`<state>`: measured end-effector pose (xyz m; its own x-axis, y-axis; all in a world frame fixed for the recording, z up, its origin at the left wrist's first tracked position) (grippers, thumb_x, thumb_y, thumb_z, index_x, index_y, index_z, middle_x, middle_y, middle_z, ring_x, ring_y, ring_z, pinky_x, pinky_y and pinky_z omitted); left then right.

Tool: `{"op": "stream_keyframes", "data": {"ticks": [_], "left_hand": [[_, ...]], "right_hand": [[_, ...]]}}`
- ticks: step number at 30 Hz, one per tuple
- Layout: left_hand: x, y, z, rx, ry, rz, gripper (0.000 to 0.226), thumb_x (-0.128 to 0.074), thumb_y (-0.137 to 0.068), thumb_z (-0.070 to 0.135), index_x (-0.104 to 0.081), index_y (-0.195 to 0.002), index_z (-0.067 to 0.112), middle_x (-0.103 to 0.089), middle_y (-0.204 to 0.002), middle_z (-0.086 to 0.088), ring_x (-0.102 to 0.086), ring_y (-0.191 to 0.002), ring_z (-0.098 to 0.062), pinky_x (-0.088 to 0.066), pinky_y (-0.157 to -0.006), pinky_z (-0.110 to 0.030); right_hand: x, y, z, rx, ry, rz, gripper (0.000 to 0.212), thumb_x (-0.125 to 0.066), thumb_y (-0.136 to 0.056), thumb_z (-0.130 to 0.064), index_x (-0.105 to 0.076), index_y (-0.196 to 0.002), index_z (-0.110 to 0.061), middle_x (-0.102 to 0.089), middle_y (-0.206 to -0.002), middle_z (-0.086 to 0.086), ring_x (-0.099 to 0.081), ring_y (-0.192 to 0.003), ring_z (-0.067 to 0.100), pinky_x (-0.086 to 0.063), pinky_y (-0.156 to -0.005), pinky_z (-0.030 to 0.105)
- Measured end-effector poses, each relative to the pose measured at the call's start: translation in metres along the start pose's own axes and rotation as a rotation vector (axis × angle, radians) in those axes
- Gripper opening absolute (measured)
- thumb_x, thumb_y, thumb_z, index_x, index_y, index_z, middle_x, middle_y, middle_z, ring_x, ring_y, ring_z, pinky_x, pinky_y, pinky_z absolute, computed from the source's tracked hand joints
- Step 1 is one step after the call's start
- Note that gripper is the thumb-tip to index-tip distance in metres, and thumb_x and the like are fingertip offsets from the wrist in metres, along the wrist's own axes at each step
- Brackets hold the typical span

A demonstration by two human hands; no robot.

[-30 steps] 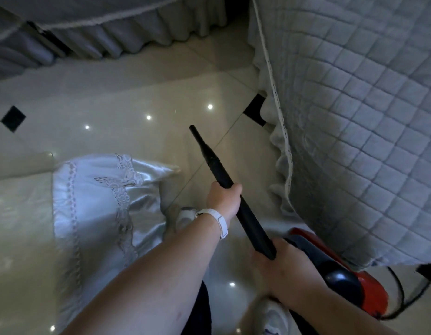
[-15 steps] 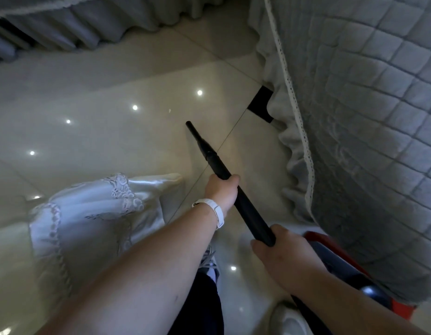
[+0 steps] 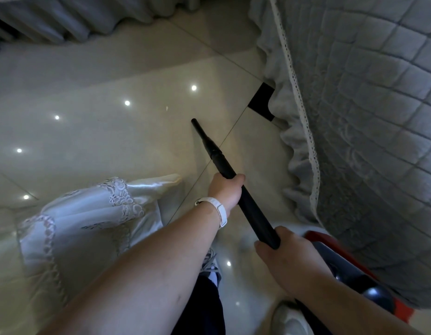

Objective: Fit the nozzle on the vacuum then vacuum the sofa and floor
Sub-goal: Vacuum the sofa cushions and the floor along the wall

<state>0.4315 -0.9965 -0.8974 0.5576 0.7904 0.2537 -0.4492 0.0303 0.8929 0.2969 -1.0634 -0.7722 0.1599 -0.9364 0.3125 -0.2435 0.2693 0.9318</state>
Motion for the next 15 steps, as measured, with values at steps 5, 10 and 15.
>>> {"op": "stream_keyframes", "data": {"ticks": [5,10,15], "left_hand": [[0.010,-0.003,0.006,-0.003,0.001,-0.006,0.030,-0.062,-0.091,0.032,-0.057,-0.112,0.011,-0.067,-0.099,-0.007,-0.065,-0.082,-0.020,-0.048,-0.058,-0.026],[0.025,-0.011,0.010,0.001,0.004,0.015,0.019,-0.062,-0.090,0.030,-0.057,-0.100,0.014,-0.067,-0.094,-0.006,-0.066,-0.080,-0.021,-0.057,-0.073,-0.033],[0.041,-0.021,0.018,0.007,0.006,0.037,0.027,-0.064,-0.088,0.035,-0.059,-0.105,0.014,-0.068,-0.094,-0.005,-0.068,-0.087,-0.025,-0.059,-0.087,-0.043]], "right_hand": [[-0.001,-0.004,-0.008,0.009,0.005,0.008,0.022,-0.061,-0.090,-0.046,-0.054,-0.090,-0.025,-0.067,-0.074,0.002,-0.065,-0.060,0.017,-0.051,-0.051,0.029],[-0.004,-0.009,-0.026,0.020,0.032,-0.006,0.021,-0.059,-0.092,-0.045,-0.055,-0.093,-0.025,-0.067,-0.077,0.001,-0.064,-0.063,0.016,-0.049,-0.051,0.027],[-0.006,-0.012,-0.047,0.030,0.061,-0.005,0.021,-0.058,-0.093,-0.045,-0.054,-0.093,-0.024,-0.065,-0.077,0.001,-0.062,-0.062,0.014,-0.042,-0.047,0.025]]}}
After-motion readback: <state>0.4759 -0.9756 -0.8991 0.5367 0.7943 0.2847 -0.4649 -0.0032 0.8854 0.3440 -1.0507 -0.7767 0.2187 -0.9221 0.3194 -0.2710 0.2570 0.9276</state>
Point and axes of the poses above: each hand's wrist, its own y-axis away from the middle knuckle, its own x-axis out of the back of the hand, z = x × y, the point moved 1 cm from there along -y, towards the middle knuckle
